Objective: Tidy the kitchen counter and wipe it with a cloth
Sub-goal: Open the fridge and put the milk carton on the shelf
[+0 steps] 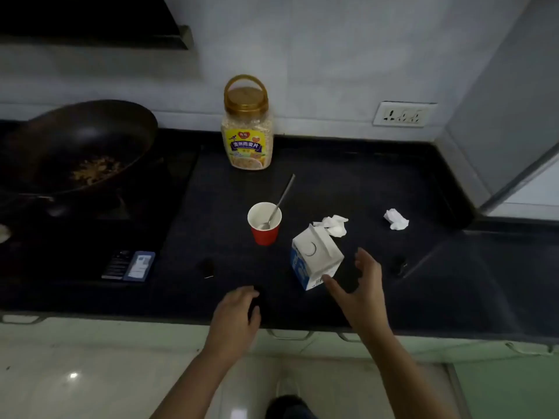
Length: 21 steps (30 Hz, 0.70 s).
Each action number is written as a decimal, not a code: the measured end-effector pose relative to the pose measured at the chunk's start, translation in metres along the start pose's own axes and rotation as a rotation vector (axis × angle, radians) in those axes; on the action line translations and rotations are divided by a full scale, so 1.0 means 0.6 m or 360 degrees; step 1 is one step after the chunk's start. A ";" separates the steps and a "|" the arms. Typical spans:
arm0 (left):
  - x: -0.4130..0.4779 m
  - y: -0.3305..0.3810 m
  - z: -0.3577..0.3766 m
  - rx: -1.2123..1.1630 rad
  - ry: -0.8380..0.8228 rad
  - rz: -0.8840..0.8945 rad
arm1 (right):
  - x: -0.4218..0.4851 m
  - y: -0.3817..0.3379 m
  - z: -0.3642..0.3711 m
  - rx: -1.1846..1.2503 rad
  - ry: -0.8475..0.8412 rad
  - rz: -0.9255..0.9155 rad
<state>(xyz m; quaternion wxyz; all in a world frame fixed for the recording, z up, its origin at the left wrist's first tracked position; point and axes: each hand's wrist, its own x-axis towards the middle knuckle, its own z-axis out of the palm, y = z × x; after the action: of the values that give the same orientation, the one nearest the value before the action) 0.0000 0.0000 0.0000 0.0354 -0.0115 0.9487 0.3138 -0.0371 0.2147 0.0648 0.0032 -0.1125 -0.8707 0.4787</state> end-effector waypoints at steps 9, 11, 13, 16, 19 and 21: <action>0.014 0.001 0.020 0.0338 -0.0023 0.0030 | 0.035 0.004 0.073 -0.0018 -0.0008 -0.0016; 0.012 -0.001 0.019 0.0362 -0.0070 0.0024 | 0.038 0.007 0.078 0.0035 0.0002 0.0043; 0.010 -0.002 0.018 0.0362 -0.0090 0.0018 | 0.041 0.009 0.076 0.0082 -0.0002 0.0070; 0.011 -0.001 0.015 0.0362 -0.0128 0.0001 | 0.042 0.009 0.070 0.0106 -0.0077 0.0077; 0.005 -0.001 0.007 0.0312 -0.0067 0.0002 | 0.034 -0.008 0.067 0.0107 -0.0205 -0.0015; -0.015 -0.008 -0.003 0.0221 0.0021 -0.0022 | 0.022 -0.028 0.069 0.0119 -0.0296 -0.0112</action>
<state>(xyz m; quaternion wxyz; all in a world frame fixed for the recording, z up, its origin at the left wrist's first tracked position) 0.0089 -0.0046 -0.0007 0.0321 -0.0177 0.9683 0.2471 -0.0580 0.1740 0.0549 -0.0567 -0.0366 -0.8522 0.5188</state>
